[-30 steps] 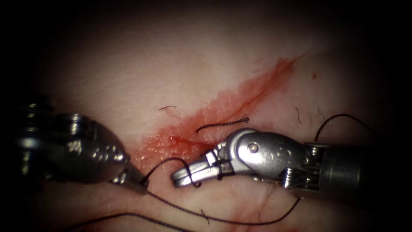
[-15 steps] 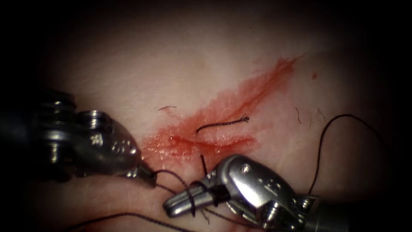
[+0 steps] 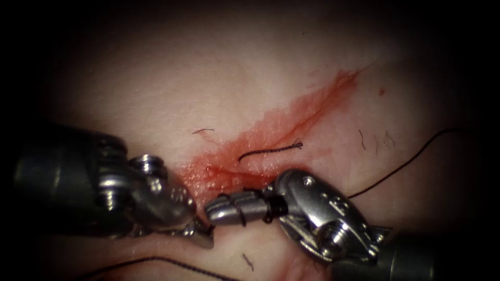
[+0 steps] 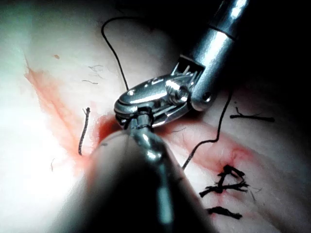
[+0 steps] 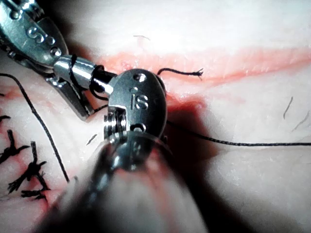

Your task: Wound Closure

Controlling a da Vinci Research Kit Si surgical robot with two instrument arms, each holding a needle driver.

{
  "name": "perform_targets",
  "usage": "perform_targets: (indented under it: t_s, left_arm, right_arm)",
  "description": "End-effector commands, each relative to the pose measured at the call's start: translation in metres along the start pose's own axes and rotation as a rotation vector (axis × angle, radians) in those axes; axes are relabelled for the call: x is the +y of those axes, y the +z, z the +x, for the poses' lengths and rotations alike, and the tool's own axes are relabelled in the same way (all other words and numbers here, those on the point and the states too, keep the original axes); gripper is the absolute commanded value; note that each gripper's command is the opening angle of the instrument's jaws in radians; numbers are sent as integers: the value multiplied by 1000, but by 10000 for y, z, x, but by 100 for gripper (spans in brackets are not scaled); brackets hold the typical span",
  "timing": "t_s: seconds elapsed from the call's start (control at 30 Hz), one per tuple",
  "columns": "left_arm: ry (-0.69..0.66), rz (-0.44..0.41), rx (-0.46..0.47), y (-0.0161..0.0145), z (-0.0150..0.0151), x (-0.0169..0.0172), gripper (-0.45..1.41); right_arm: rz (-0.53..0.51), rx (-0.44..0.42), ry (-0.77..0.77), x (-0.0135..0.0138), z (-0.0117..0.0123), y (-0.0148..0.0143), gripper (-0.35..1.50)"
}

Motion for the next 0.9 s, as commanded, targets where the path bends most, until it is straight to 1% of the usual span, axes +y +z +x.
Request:
perform_targets:
  t_s: [0.03, 0.17, 0.33, 0.37, 0.47, 0.57, 0.6, 0.63, 0.67, 0.7, 0.73, 0.83, 0.87, 0.9]
  left_arm:
    - [-3, -10, 10, 6, 5, 0, -45]
    - [-28, -19, 25, 6, 7, 1, -45]
    - [-89, -53, 73, 3, 11, 1, -45]
    - [-101, -57, 77, 3, 12, 1, -45]
    - [-114, -62, 85, 4, 15, 0, -45]
    - [-130, -71, 104, 6, 22, 0, -45]
    - [-130, -71, 104, 6, 22, 0, -45]
    - [-131, -72, 107, 6, 23, 1, -45]
    - [-145, -69, 109, 7, 25, 1, -45]
    - [-146, -70, 112, 8, 26, 1, -45]
    - [-146, -70, 112, 8, 26, 1, -45]
    - [-148, -69, 115, 10, 28, 0, -45]
    - [-149, -70, 118, 11, 30, 1, -45]
    - [-149, -70, 118, 11, 30, 1, -45]
  right_arm:
    - [-37, 15, -22, 7, 1, 3, -35]
    - [-98, 12, -52, 6, 2, 1, -35]
    - [-191, -40, -110, 1, 3, 1, -35]
    - [-238, -40, -127, 0, 5, 1, -35]
    - [-324, -82, -185, -4, 7, 3, -35]
    - [-434, -121, -229, -11, 6, 9, -35]
    - [-434, -121, -229, -11, 6, 9, -35]
    - [-447, -139, -244, -12, 5, 11, -35]
    - [-485, -183, -259, -16, 4, 13, -35]
    - [-506, -196, -261, -17, 4, 15, -35]
    - [-506, -196, -261, -17, 4, 15, -35]
    - [-555, -200, -272, -20, 2, 18, -35]
    - [-580, -200, -297, -21, 1, 20, -35]
    - [-580, -200, -297, -21, 1, 20, -35]
